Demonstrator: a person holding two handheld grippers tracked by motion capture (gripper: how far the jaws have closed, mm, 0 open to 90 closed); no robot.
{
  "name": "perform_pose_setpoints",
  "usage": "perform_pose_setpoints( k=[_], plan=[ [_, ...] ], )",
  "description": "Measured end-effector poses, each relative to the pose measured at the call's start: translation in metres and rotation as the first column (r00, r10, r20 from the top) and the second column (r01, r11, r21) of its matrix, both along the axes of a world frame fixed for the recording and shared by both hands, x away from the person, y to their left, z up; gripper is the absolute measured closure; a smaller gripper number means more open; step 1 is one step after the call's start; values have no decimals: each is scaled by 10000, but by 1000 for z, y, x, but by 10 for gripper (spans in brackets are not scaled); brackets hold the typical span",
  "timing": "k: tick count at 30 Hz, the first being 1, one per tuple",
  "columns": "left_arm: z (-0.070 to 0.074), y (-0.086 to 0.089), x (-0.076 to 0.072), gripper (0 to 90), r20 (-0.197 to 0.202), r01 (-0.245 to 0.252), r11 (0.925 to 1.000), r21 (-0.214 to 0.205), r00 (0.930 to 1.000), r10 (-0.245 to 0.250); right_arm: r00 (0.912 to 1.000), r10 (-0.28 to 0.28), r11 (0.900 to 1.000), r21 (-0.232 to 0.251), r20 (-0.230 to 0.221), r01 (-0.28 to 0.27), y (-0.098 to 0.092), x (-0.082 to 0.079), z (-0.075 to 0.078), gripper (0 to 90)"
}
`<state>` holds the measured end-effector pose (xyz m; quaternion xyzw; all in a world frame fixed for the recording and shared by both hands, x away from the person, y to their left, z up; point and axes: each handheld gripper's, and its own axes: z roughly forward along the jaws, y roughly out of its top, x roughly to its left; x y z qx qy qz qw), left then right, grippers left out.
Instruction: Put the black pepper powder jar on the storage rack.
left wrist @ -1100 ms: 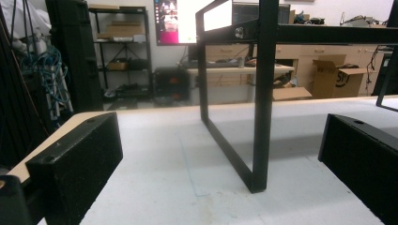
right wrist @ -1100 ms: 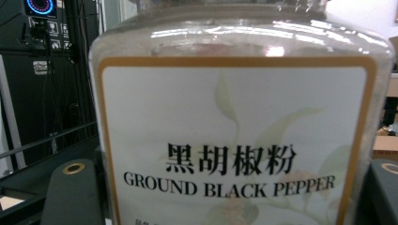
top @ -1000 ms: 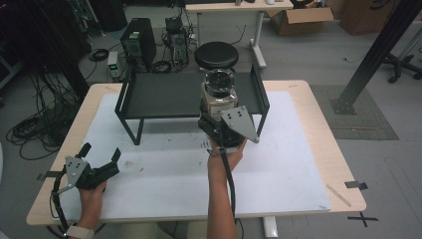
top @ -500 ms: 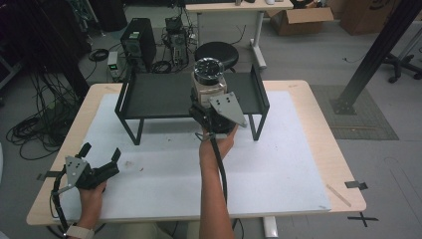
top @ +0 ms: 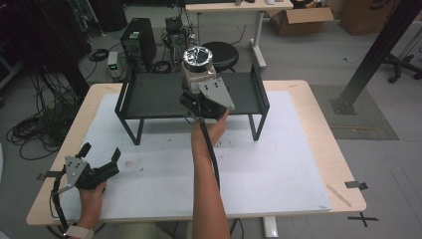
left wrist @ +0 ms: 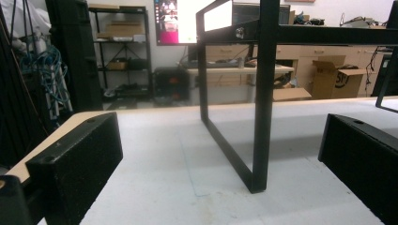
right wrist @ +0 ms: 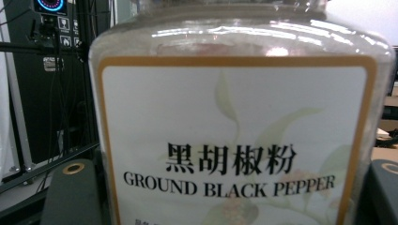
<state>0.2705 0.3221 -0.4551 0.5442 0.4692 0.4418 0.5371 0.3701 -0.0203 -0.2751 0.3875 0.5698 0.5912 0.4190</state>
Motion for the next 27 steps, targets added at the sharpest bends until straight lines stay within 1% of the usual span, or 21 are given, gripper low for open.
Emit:
perform_pose_setpoints(
  k=[4, 5, 6, 9, 11, 14, 15, 17, 23, 27],
  plan=[
    [0, 0, 0, 5, -11, 7, 10000, 8, 10000, -7, 10000, -49, 10000, 13, -17, 49, 3, 9, 3, 252],
    [0, 0, 0, 5, -11, 7, 10000, 8, 10000, -7, 10000, -49, 10000, 13, -17, 49, 3, 9, 3, 252],
    [0, 0, 0, 5, -6, 1, 10000, 1, 10000, -1, 10000, -66, 10000, 19, -51, 67, 5, 13, 4, 253],
    [0, 0, 0, 5, -10, 4, 10000, 2, 10000, -4, 9999, -94, 10000, -33, -106, 93, 8, 20, 6, 253],
    [0, 0, 0, 5, 4, 2, 10000, -2, 10000, -2, 9998, -131, 9998, -118, -151, 129, 10, 25, 6, 253],
    [0, 0, 0, 5, 12, 1, 10000, -11, 10000, -1, 9997, -158, 9998, -113, -191, 156, 12, 29, 7, 252],
    [0, 0, 0, 5, -7, -3, 10000, -2, 10000, 3, 9996, -179, 9998, -96, -222, 177, 14, 33, 7, 252],
    [0, 0, 0, 5, 0, 2, 10000, 4, 10000, -2, 9994, -231, 9997, -103, -251, 229, 17, 38, 6, 252],
    [0, 0, 0, 5, -2, 4, 10000, 3, 10000, -4, 9980, -447, 9990, -34, -445, 445, 24, 52, 5, 252],
    [0, 0, 0, 5, 9, 1, 10000, 0, 10000, -1, 9955, -656, 9978, -37, -680, 655, 27, 62, 2, 251]
  ],
)
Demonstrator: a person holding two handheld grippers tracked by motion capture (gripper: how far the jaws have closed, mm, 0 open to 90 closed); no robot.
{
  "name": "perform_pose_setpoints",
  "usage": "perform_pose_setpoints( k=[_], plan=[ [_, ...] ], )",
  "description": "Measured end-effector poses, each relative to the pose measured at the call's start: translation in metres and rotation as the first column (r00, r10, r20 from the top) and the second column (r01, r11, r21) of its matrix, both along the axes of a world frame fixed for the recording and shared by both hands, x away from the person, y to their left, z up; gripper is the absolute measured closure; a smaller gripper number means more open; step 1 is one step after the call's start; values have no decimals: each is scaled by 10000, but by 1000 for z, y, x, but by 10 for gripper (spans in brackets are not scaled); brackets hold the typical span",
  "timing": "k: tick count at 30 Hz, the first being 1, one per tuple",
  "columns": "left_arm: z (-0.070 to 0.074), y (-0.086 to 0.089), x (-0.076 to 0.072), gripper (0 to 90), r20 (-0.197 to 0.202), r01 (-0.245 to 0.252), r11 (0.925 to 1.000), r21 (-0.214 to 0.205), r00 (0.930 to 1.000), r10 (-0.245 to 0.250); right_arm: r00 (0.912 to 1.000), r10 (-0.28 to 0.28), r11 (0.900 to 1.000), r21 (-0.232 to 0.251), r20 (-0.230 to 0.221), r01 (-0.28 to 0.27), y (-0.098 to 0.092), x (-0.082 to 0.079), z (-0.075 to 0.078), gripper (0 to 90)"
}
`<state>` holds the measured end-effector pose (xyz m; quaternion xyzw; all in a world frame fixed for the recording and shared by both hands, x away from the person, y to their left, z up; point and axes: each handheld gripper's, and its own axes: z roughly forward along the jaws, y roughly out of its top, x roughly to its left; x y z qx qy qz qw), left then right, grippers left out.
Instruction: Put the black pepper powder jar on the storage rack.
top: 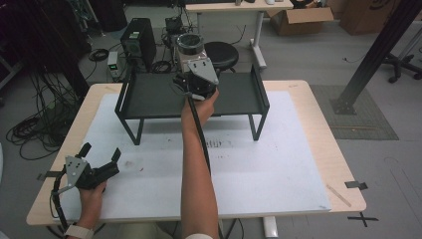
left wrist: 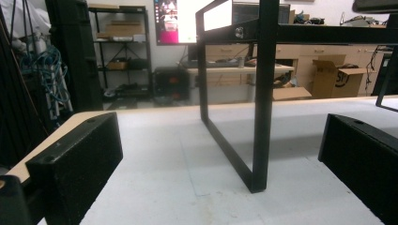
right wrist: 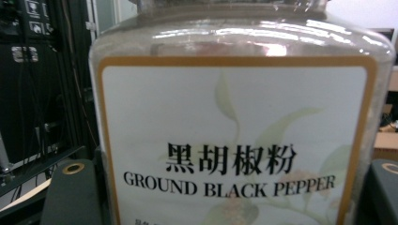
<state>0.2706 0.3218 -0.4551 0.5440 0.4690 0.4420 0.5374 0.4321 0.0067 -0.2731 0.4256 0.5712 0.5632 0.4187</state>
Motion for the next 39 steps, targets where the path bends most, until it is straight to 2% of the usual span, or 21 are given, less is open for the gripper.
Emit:
perform_pose_setpoints(
  k=[12, 24, 32, 39],
  plan=[
    [0, 0, 0, 5, 11, -1, 10000, 0, 10000, 1, 9989, -335, 9994, -134, -327, 331, 10, 19, -7, 250],
    [0, 0, 0, 5, 23, 7, 10000, 17, 10000, -7, 9968, -471, 9987, -240, -647, 456, 13, 24, -16, 247],
    [0, 0, 0, 5, 24, 2, 10000, 25, 10000, -2, 9964, -446, 9989, 100, -715, 455, 9, 25, -17, 242],
    [0, 0, 0, 5, 32, 5, 10000, 32, 10000, -5, 9964, -404, 9991, 83, -746, 411, 9, 24, -17, 234]
  ],
)
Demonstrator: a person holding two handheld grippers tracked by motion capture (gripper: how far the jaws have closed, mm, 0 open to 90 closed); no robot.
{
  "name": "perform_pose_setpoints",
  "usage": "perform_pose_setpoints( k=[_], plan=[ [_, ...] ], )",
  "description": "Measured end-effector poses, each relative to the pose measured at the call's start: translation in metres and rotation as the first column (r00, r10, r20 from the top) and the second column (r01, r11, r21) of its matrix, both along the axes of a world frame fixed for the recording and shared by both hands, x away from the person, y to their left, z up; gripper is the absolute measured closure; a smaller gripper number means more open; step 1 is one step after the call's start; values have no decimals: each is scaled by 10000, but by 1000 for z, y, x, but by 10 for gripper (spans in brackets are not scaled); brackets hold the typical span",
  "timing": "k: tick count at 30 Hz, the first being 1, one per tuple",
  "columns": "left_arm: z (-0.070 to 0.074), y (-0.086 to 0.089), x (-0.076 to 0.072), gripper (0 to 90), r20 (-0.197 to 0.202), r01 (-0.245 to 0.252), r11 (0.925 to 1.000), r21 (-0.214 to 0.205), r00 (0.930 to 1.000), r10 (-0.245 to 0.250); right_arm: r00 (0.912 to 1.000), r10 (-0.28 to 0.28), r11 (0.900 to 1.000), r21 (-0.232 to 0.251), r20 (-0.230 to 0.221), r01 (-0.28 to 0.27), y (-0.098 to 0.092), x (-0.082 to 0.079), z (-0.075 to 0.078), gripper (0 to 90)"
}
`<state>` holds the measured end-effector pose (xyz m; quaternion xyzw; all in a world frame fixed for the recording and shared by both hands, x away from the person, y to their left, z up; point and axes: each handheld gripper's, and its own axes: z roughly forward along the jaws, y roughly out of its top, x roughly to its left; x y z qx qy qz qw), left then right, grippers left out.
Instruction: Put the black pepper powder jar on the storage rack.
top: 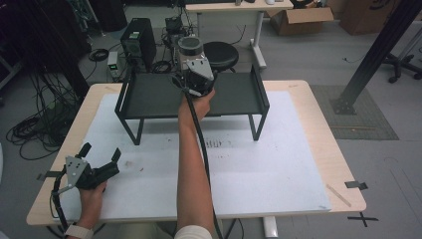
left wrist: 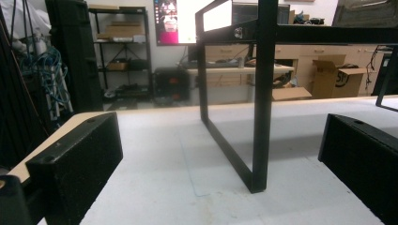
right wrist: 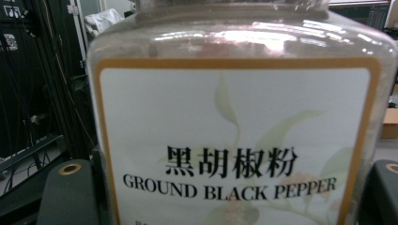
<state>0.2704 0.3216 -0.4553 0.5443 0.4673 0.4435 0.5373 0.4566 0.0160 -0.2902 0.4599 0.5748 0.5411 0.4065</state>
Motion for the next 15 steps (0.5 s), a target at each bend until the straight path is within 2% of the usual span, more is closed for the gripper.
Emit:
perform_pose_setpoints(
  k=[7, 11, 15],
  plan=[
    [0, 0, 0, 5, -13, 3, 10000, 17, 10000, -3, 9998, 91, 9998, 182, -148, -88, -1, 2, -2, 156],
    [0, 0, 0, 5, -18, 2, 10000, 15, 10000, -2, 10000, 32, 9982, 594, -67, -28, -4, 0, -1, 94],
    [0, 0, 0, 5, -16, 1, 10000, 11, 10000, -1, 9999, 92, 9982, 593, -44, -90, -5, -1, 1, 56]
  ],
)
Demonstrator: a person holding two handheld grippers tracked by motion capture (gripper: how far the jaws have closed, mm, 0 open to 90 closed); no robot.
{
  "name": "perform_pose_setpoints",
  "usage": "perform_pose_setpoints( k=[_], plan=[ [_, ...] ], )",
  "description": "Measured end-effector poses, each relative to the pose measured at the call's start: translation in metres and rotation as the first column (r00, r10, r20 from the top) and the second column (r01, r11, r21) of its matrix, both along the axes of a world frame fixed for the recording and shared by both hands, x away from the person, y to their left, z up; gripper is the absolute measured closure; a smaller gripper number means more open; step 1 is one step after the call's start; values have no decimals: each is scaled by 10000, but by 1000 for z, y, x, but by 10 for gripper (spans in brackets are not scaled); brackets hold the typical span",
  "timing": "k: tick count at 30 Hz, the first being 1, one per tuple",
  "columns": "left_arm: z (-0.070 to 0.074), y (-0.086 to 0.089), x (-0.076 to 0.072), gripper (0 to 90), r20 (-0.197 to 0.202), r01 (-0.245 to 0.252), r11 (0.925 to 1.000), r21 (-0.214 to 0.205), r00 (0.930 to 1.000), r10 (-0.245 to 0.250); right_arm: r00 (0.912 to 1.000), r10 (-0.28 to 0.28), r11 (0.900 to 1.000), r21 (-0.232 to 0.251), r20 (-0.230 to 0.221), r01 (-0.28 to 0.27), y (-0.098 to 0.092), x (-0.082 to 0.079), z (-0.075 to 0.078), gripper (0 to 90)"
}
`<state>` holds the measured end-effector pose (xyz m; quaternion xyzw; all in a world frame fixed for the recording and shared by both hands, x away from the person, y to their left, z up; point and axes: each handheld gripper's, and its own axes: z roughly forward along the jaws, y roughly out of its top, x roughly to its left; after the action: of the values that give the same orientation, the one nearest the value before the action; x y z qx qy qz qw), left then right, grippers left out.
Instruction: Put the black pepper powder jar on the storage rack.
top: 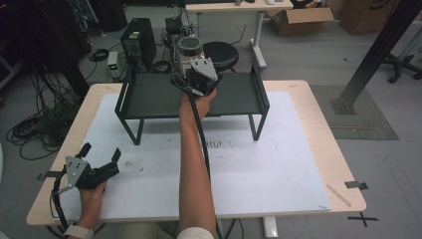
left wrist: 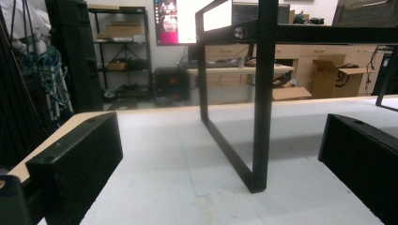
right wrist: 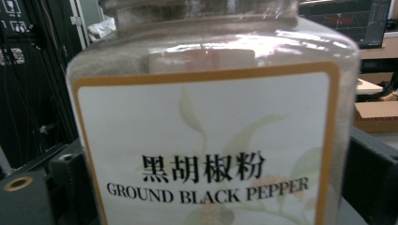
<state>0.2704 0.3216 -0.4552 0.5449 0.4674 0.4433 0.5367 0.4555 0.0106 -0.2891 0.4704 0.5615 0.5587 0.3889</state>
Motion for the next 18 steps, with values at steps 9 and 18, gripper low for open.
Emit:
perform_pose_setpoints(
  k=[9, 18],
  plan=[
    [0, 0, 0, 5, 0, 1, 10000, 1, 10000, -1, 9997, 254, 9996, -106, -43, -255, -3, -6, 5, 0],
    [0, 0, 0, 5, -13, 2, 10000, 28, 10000, -2, 9991, 386, 9987, -355, 186, -379, -6, -20, 16, 0]
  ],
)
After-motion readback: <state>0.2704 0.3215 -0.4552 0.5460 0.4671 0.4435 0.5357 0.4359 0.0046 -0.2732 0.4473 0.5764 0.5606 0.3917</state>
